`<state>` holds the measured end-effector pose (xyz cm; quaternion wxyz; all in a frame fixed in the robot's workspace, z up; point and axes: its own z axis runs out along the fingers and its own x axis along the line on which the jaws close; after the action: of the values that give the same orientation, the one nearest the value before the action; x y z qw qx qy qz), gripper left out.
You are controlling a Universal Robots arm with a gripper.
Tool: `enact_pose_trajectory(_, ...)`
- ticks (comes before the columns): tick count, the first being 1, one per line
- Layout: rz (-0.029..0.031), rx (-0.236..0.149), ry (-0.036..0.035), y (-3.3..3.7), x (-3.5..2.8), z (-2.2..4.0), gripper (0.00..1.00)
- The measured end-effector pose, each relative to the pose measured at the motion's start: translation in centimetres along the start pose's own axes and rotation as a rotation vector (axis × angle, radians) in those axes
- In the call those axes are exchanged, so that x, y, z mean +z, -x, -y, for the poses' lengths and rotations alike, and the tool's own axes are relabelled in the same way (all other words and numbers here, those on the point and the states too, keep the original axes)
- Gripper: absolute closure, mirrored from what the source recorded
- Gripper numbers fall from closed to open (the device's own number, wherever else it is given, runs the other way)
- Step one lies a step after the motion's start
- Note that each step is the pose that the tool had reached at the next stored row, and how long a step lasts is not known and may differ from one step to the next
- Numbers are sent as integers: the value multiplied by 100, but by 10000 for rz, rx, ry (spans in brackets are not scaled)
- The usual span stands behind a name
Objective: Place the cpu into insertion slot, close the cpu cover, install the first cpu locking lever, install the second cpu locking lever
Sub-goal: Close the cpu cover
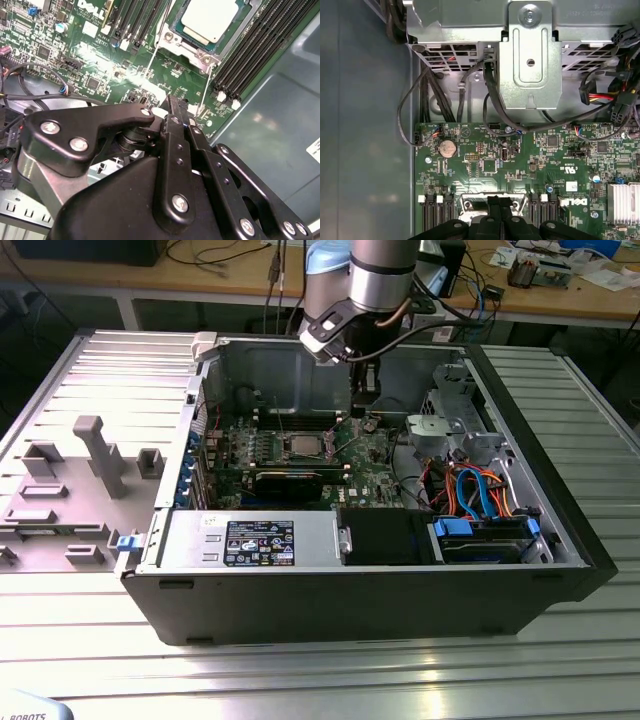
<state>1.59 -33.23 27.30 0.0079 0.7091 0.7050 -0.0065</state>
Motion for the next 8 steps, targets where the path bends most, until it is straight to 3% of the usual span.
enact_pose_trajectory(8,7,0,-1,-3,-1,-61,89)
